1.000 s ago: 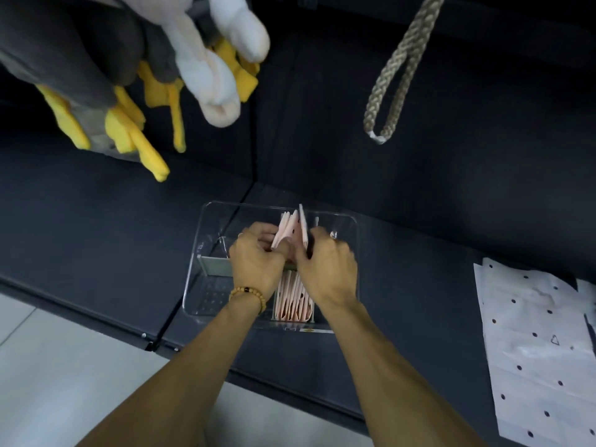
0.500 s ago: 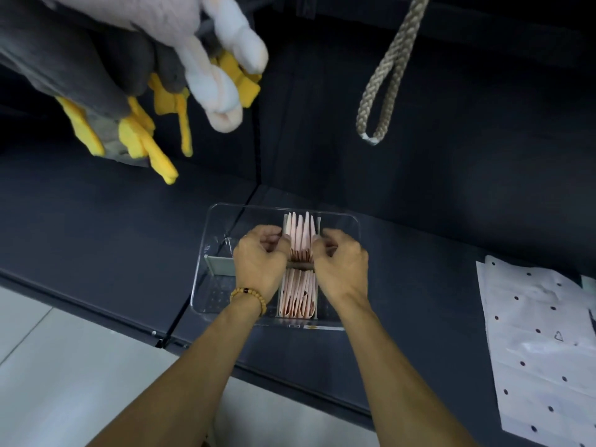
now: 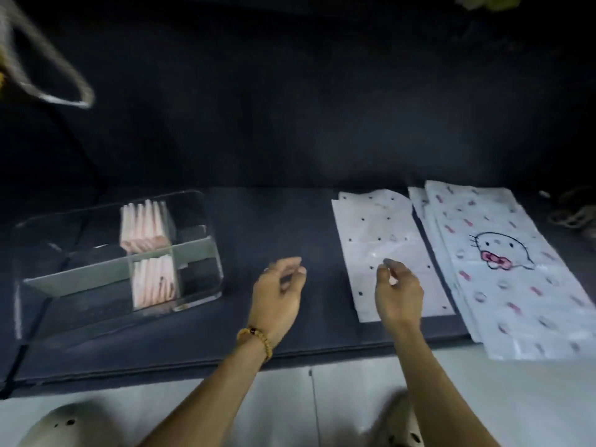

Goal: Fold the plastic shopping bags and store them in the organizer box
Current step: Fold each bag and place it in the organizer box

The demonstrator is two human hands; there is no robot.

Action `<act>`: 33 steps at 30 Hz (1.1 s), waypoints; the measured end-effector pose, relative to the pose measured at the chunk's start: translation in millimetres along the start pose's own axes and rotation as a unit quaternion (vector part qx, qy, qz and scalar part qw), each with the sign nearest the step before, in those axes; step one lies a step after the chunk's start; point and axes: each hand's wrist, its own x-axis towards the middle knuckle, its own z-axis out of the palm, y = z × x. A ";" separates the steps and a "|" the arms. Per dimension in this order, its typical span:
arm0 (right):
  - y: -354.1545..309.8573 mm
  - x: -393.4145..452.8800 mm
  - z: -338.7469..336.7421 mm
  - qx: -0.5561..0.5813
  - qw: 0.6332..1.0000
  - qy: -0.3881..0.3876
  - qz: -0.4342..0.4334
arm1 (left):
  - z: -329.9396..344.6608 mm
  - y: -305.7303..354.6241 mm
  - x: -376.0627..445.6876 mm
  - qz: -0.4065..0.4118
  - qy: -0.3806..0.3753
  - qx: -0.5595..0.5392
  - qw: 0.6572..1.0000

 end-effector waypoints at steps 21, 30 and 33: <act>80.7 19.5 -46.5 -0.261 0.943 -0.046 -0.203 | 97.1 -40.5 20.2 0.197 -0.155 0.363 0.898; 26.4 -42.4 -9.5 -0.226 0.858 -0.155 -0.434 | 2.9 -27.0 2.9 0.269 -0.187 0.560 0.761; 22.8 -64.2 10.7 -0.168 0.874 -0.240 -0.388 | -19.7 -32.4 -9.1 0.250 -0.198 0.551 0.771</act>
